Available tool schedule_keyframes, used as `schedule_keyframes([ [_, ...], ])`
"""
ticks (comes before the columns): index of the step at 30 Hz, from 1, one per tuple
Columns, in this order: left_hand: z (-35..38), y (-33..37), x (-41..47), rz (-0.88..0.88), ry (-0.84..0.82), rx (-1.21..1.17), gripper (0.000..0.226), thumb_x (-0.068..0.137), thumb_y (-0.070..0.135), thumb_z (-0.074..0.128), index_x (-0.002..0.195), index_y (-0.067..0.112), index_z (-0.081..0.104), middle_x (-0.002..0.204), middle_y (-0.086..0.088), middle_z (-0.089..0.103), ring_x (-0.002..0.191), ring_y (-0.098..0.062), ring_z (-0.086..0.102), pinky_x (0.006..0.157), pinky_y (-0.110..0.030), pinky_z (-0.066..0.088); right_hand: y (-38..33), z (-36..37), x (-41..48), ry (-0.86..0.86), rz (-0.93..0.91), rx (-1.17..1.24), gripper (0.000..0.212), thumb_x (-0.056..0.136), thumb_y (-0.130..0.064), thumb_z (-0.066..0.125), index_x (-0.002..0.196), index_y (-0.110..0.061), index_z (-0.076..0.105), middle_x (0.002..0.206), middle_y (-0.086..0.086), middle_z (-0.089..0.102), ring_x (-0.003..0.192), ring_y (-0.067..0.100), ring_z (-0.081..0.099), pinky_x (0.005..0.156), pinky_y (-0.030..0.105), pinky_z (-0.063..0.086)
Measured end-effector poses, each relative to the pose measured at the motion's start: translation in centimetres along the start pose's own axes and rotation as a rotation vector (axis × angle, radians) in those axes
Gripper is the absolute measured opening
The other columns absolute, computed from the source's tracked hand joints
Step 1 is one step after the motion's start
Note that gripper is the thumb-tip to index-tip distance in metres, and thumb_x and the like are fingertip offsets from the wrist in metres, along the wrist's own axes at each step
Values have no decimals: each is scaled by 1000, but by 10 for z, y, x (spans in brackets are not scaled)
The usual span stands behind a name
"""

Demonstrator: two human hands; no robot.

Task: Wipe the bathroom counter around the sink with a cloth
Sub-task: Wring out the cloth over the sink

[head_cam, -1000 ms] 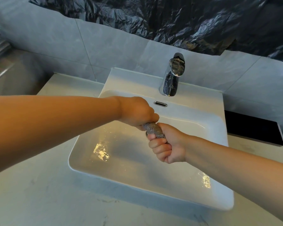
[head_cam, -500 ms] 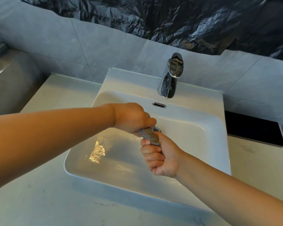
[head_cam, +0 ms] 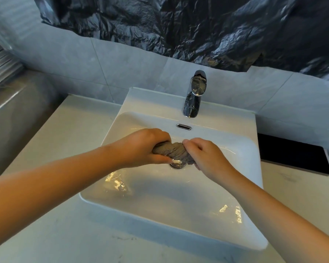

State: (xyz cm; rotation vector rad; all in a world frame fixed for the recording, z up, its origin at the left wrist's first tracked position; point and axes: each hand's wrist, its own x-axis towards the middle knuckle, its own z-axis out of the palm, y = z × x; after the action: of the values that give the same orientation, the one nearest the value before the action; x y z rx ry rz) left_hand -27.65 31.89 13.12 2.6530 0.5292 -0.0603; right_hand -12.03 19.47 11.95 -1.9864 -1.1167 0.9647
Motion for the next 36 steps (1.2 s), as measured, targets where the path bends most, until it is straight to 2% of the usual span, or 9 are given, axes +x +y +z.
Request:
schedule_keyframes([
  [4,2,23,-39,-350,118,-716,24,84,35,67,102,20,64,88,-2,68,71,-13,68,63,-24,57,0,2,-17,93,-181,156,11,93,-31,55,99,-27,63,88,-13,63,76,1,57,61,12,45],
  [8,9,30,-69,-650,189,-1290,28,93,30,56,109,8,63,100,-19,69,79,-23,69,72,-32,59,-7,14,-30,121,-193,372,23,86,-14,66,105,-26,63,100,-10,64,85,0,60,63,12,48],
  [12,13,26,-94,-782,251,-1532,29,95,26,52,112,4,62,101,-21,66,75,-24,66,66,-30,58,-19,42,-40,125,-205,431,28,80,-6,71,93,-29,64,96,-4,67,89,10,64,71,25,55],
  [14,11,18,-110,-760,217,-1613,38,90,39,58,111,8,62,100,-17,66,76,-23,65,67,-30,57,-26,56,-44,122,-224,453,30,78,-5,72,94,-28,64,95,-3,68,88,12,65,73,28,56],
  [17,8,5,-140,-591,168,-1285,58,67,56,75,112,21,62,104,-9,67,83,-20,68,71,-30,57,-44,76,-49,141,-251,482,31,77,-4,72,99,-24,63,95,-3,68,87,11,65,70,21,54],
  [20,8,-9,-173,-514,288,-782,44,65,58,74,99,33,65,88,2,69,76,-16,67,68,-40,58,-66,101,-55,167,-267,492,29,77,-4,72,100,-20,64,95,-3,68,86,8,65,69,19,54],
  [28,-19,-64,-270,-641,495,-1041,31,94,31,54,91,6,72,84,-16,70,75,-19,64,83,-41,52,-117,180,-67,46,-387,341,29,73,0,73,72,-22,56,111,-5,61,110,12,58,90,45,51],
  [32,-41,-97,-303,-676,623,-1066,35,93,36,53,78,10,72,73,-4,71,75,-18,68,77,-34,54,-130,213,-80,-69,-409,-5,27,72,-4,77,69,-24,60,119,-23,51,114,5,52,98,33,44],
  [36,-65,-121,-320,-629,595,-903,42,91,44,52,81,6,69,75,-12,69,73,-23,67,79,-40,56,-150,246,-87,-133,-285,100,33,71,-30,79,97,-38,60,120,-29,52,119,-6,47,99,20,43],
])
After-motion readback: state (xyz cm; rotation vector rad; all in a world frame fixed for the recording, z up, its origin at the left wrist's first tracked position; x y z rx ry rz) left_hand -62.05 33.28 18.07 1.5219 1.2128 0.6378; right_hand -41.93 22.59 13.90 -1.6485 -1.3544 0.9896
